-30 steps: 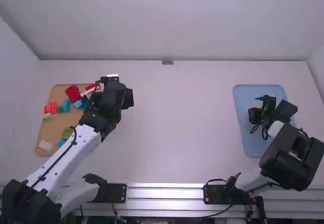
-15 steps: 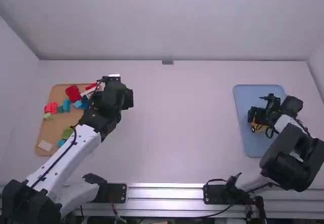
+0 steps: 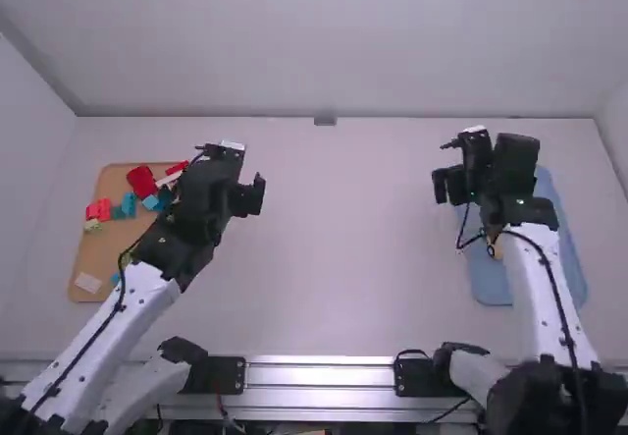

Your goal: Assemble lego blocks to make yellow taxi

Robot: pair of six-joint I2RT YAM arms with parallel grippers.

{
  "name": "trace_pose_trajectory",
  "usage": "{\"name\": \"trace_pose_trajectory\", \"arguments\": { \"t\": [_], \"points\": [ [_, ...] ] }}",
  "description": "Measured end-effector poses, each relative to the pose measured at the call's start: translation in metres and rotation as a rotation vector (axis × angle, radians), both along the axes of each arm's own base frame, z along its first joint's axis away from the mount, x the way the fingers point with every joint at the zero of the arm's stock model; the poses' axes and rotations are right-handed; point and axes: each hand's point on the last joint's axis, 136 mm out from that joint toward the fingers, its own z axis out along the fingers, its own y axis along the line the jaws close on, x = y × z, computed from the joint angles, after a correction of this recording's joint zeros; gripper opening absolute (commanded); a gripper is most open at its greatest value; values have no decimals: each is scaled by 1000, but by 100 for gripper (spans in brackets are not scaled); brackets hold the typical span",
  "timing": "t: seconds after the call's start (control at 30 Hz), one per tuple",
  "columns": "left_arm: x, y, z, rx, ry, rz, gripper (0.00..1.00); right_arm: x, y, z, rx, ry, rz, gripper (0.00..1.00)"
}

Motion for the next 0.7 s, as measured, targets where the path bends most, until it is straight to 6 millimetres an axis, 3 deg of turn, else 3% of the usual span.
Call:
{"name": "trace_pose_trajectory", "arguments": {
  "t": [0.03, 0.13, 0.33, 0.7],
  "points": [
    [-3, -1, 15, -14, -37, -16, 99, -2, 20, 12, -7, -37, 50, 98],
    [-8, -2, 37, -45, -106, -32, 96, -6, 37, 32, -16, -105, 91, 95],
    [-13, 8, 53, -109, -185, -27, 89, -8, 12, 45, -30, -181, -31, 88],
    [-31, 44, 55, -180, -337, 2, 69, -26, 2, 54, 65, -324, -159, 70]
  ]
}}
